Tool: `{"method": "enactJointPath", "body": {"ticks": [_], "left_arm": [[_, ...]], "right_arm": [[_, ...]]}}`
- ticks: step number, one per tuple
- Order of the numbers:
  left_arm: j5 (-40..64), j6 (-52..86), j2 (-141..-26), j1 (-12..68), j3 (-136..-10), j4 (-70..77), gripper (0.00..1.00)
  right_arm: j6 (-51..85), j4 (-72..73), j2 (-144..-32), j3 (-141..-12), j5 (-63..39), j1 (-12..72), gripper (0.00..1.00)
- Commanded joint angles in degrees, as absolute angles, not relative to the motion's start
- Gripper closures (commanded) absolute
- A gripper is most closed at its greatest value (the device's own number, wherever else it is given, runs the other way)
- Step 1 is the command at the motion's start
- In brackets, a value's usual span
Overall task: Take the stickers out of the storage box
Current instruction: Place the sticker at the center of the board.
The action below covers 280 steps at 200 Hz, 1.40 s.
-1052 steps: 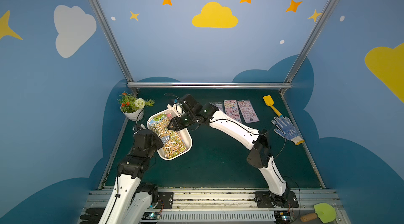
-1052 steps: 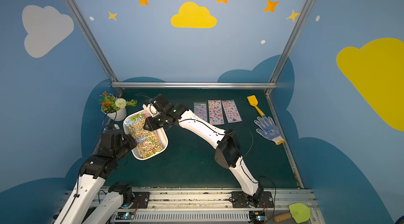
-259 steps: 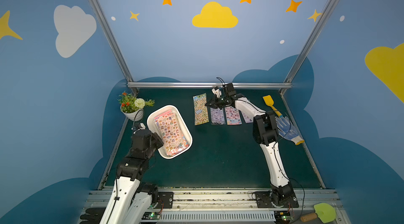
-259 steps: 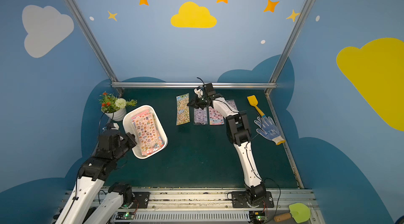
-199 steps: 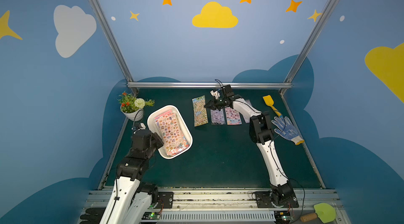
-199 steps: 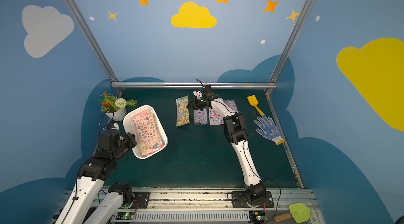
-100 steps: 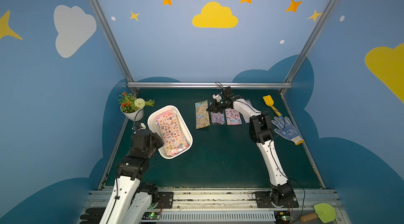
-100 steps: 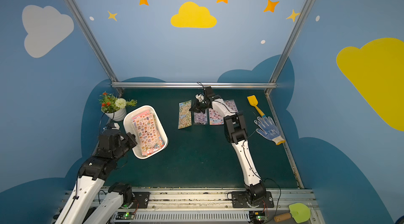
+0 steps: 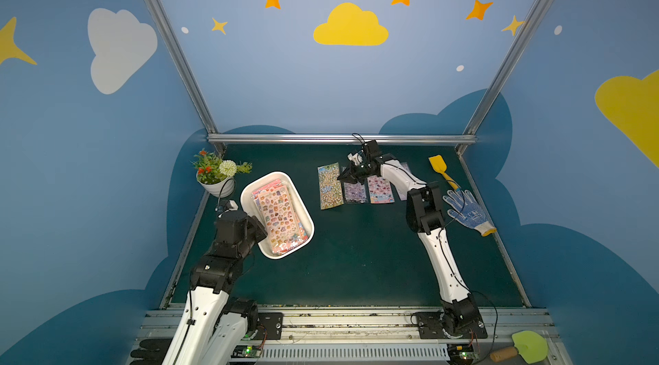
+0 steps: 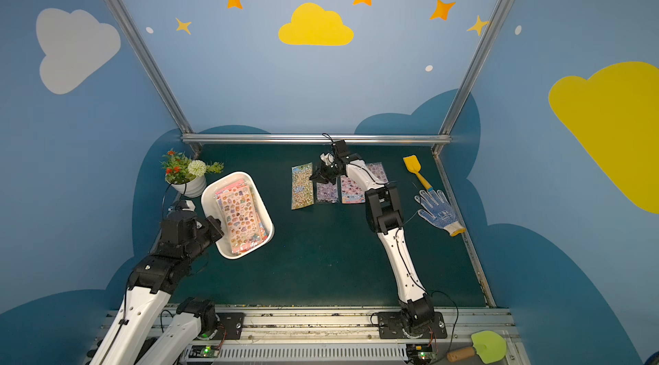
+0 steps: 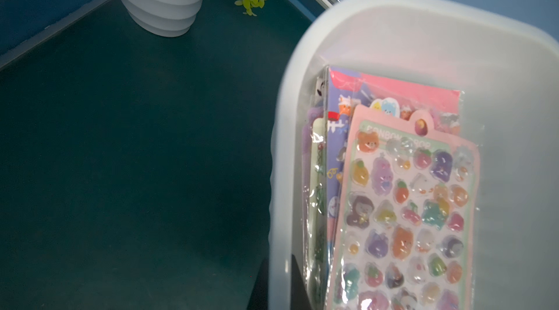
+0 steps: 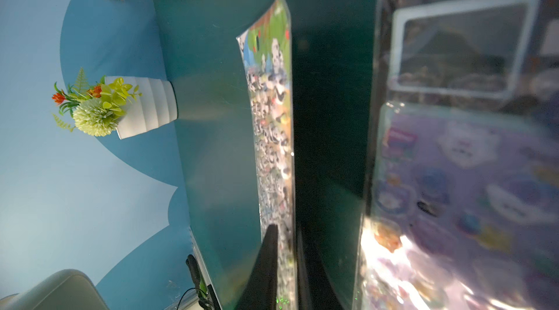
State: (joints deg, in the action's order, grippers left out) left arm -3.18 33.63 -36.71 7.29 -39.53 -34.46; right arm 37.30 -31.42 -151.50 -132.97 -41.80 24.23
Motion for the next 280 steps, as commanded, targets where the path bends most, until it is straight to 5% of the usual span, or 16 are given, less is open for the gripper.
{"method": "enactJointPath", "body": {"ticks": [1, 128, 188, 280], "left_arm": [[-2.4, 33.5, -36.6, 7.5, -41.1, -31.1, 0.96], [-1.9, 32.7, -38.0, 7.4, -41.7, -31.8, 0.96], [1.5, 32.7, -42.7, 9.6, -43.9, -33.3, 0.96], [-8.1, 37.6, -49.1, 27.1, -42.3, -29.3, 0.96]], "right_arm": [[37.4, -32.7, -152.6, -133.8, -40.8, 24.0, 0.84], [34.7, -32.9, -143.0, -129.7, -37.5, 23.9, 0.45], [32.0, -32.8, -132.2, -123.5, -35.5, 24.2, 0.41], [27.9, -29.6, -105.2, -96.0, -31.9, 24.8, 0.42]]}}
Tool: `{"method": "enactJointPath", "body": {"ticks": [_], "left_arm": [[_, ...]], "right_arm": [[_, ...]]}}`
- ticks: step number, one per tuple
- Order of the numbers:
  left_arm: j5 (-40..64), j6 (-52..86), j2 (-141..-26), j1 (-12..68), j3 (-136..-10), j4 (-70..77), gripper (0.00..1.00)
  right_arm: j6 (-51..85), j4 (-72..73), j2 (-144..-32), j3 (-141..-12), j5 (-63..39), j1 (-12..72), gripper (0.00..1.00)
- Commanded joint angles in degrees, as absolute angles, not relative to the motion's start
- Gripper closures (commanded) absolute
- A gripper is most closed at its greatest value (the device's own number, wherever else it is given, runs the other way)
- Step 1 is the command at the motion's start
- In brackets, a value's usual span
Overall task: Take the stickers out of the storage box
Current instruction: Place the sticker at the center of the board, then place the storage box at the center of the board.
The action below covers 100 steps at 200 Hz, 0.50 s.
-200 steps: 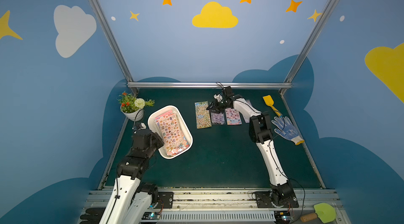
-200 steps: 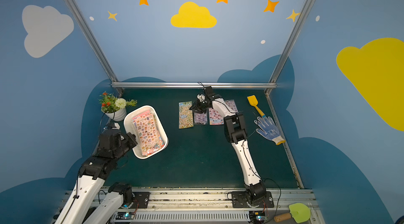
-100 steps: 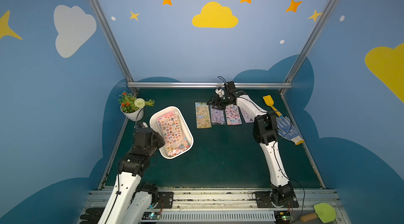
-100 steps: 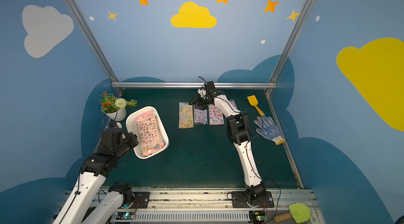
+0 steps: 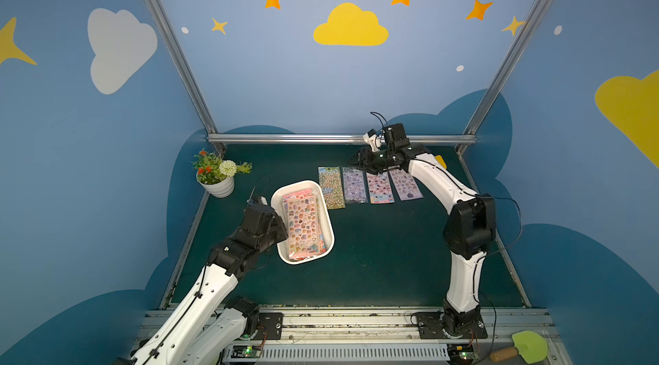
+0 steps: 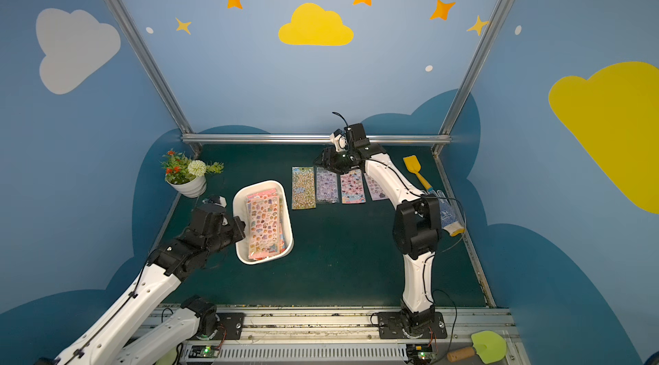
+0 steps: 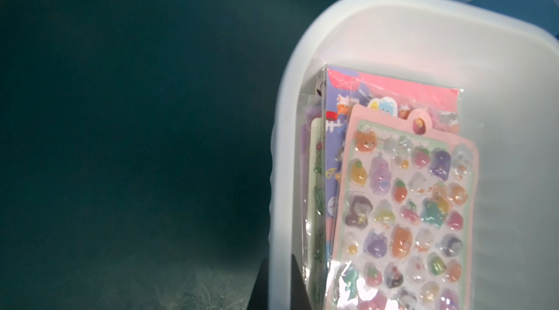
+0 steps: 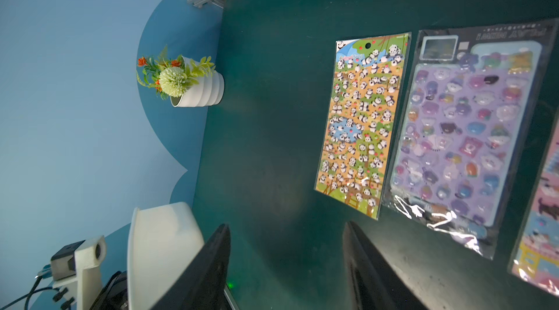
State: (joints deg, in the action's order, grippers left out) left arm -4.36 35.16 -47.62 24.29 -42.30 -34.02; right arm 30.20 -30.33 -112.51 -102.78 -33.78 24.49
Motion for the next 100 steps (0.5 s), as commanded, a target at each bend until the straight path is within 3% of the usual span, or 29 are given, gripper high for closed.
{"method": "enactJointPath", "body": {"ticks": [1, 100], "left_arm": [[-8.1, 37.7, -49.2, 27.3, -42.3, -29.1, 0.96], [-7.5, 38.9, -70.1, 33.6, -40.9, -12.8, 0.96]], "right_arm": [[27.9, -29.5, -105.0, -95.6, -31.8, 24.7, 0.42], [25.2, -29.8, -80.0, -69.6, -26.0, 24.9, 0.41]]}}
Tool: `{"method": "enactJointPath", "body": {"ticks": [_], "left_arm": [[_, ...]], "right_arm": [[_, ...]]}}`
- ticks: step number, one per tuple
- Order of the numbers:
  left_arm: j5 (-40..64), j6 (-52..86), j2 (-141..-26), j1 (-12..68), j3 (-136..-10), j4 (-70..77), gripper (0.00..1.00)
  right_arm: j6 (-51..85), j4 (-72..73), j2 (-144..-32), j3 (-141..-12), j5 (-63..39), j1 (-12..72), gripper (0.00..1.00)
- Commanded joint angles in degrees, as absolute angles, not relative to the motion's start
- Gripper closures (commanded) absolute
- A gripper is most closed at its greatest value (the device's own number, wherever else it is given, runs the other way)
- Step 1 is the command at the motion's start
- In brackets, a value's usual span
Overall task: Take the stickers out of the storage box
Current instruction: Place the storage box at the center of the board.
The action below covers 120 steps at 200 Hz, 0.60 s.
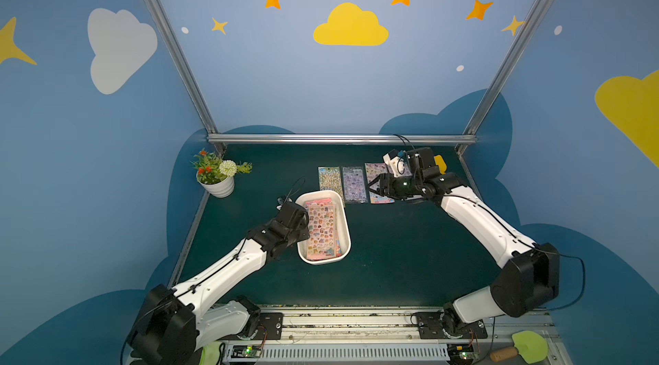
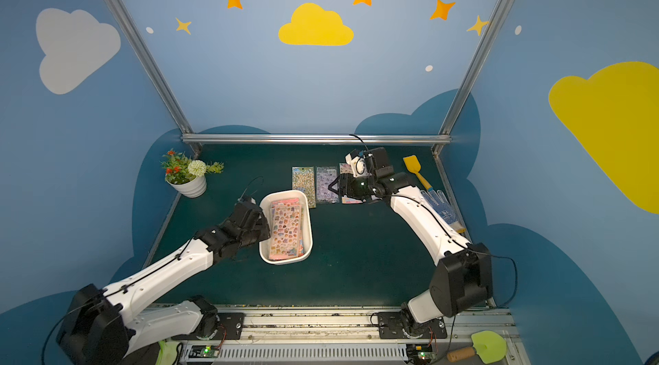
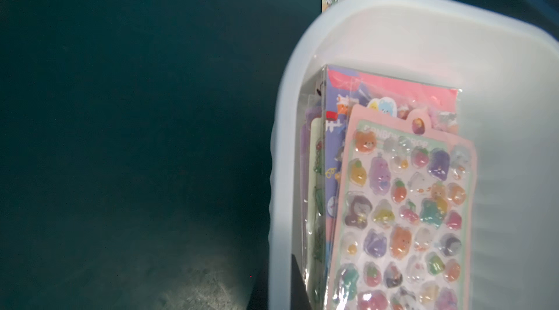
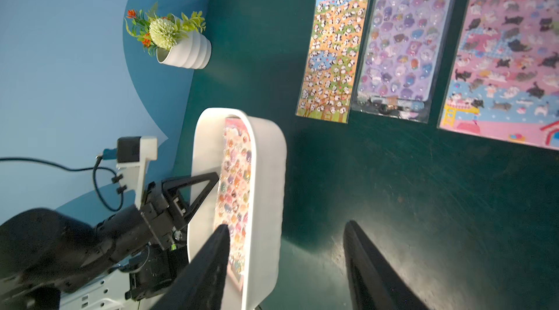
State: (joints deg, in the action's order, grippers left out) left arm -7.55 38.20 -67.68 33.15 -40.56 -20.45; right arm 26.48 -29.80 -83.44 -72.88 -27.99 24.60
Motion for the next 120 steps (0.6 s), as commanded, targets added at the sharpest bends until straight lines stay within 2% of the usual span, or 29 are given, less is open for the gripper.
{"method": "enactJointPath", "body": {"ticks": [1, 70, 120], "left_arm": [[-7.5, 38.8, -70.1, 33.6, -40.9, -12.7, 0.96], [-2.8, 35.6, -85.0, 33.7, -48.0, -13.3, 0.96], [-4.6, 36.9, -88.7, 34.7, -48.7, -12.3, 0.96]], "right_arm": [[25.2, -29.8, -79.8, -69.4, -25.9, 24.9, 0.41], [23.4, -31.1, -76.0, -60.7, -20.2, 28.4, 0.41], [23.1, -30.3, -76.9, -58.0, -16.6, 32.5, 0.42]]}}
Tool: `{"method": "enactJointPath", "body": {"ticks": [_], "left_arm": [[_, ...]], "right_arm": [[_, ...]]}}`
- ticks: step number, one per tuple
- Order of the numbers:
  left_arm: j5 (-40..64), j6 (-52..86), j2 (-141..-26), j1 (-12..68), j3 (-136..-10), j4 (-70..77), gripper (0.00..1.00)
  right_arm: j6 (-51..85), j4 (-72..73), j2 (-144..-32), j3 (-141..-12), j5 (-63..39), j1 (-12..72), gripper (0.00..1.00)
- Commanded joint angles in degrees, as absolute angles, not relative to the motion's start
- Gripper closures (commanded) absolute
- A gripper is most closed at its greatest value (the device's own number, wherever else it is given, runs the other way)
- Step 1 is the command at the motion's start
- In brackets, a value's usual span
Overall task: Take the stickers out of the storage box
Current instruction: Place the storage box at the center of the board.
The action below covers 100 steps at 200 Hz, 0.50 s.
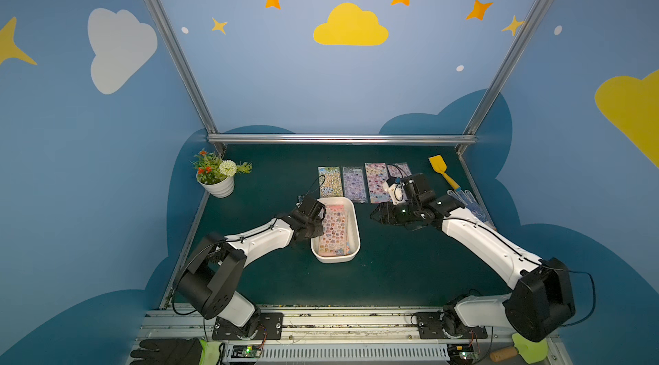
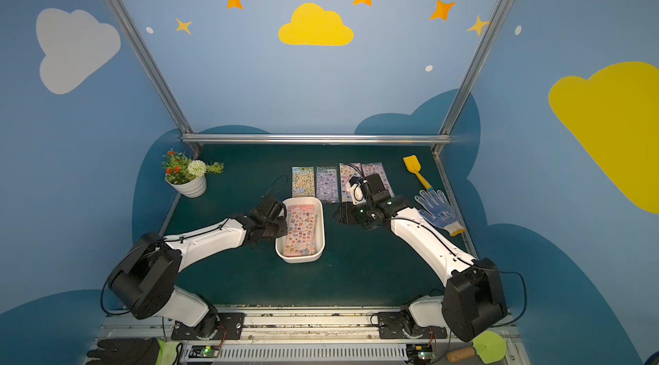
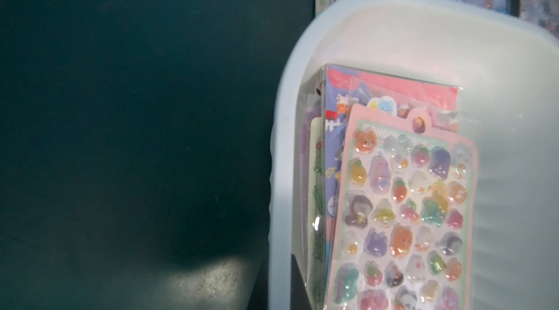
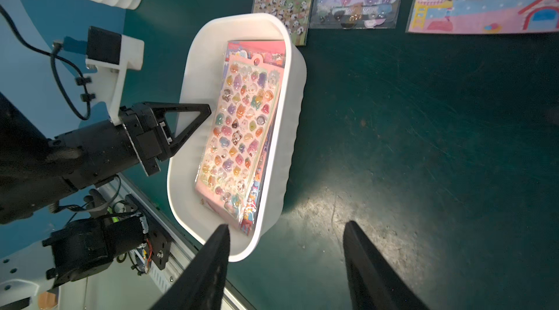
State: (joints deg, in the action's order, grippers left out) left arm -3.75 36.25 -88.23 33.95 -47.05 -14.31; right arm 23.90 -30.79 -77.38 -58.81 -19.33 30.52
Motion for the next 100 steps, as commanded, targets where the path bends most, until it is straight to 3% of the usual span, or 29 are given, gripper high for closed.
{"method": "enactJointPath", "body": {"ticks": [1, 79, 100], "left_arm": [[-4.7, 37.0, -88.7, 34.6, -48.7, -12.3, 0.96], [-8.5, 37.7, -87.9, 36.2, -47.7, -13.0, 0.72], [-8.9, 37.5, -85.7, 36.2, -47.3, -13.4, 0.58]], "right_arm": [[23.1, -30.3, -76.9, -58.0, -16.5, 32.5, 0.42], [22.7, -29.7, -82.6, -60.7, -13.1, 37.1, 0.43], [22.7, -30.3, -83.6, -62.0, -12.9, 37.6, 0.43]]}}
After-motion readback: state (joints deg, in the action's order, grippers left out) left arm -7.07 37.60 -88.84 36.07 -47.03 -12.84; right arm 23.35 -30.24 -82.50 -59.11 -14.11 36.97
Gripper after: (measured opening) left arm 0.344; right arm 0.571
